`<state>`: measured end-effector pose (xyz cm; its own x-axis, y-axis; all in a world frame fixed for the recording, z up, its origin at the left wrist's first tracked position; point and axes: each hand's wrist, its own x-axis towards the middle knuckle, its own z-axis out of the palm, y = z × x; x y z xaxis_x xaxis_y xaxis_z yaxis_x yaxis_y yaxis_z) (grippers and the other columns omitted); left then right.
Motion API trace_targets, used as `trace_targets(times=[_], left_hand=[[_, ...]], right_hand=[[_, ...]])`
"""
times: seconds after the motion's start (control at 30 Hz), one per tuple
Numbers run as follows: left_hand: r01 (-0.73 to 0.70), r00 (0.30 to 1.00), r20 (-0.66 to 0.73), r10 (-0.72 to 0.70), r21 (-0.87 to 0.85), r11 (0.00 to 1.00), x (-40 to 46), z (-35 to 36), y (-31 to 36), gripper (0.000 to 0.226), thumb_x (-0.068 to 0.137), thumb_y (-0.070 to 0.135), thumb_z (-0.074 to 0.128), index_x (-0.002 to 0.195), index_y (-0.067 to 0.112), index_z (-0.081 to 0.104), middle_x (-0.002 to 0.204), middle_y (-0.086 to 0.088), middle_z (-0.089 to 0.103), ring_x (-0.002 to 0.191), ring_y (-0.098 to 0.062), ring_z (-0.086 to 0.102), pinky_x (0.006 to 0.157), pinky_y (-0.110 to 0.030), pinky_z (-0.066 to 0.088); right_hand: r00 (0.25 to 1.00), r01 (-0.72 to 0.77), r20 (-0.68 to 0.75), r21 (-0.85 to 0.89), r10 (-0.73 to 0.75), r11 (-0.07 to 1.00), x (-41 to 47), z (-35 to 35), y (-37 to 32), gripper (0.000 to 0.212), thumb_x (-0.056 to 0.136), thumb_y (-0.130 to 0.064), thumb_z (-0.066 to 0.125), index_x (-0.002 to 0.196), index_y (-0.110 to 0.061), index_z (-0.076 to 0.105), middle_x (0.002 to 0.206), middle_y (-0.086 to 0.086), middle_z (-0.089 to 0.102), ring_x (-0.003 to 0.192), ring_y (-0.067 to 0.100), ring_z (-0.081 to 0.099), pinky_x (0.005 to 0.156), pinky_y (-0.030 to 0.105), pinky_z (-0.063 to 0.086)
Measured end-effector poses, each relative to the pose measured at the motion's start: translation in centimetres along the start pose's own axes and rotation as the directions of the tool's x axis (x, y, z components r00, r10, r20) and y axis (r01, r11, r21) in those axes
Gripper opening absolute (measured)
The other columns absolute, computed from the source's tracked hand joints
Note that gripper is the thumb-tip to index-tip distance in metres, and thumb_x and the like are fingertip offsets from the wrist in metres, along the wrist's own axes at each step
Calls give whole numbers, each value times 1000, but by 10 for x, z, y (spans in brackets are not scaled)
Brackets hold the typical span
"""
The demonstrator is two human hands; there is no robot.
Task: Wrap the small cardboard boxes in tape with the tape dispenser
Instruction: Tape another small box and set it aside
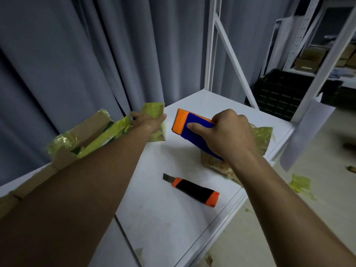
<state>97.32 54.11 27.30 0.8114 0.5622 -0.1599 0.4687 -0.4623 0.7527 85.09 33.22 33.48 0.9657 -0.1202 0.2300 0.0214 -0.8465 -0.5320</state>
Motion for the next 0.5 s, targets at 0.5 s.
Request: trace_targets(times=[0.5], left_hand=[[-696,629,590,507,136,706,-119,14,14,63,80,36,72,133,22,40,119,1,54,109,-20,55,90,-36,51]], right_hand=[[995,-43,-86,98,52,994,-27,-67,18,63,79,-73,68,87,-10,68,75,4,63,69,21,59,53,32,44]])
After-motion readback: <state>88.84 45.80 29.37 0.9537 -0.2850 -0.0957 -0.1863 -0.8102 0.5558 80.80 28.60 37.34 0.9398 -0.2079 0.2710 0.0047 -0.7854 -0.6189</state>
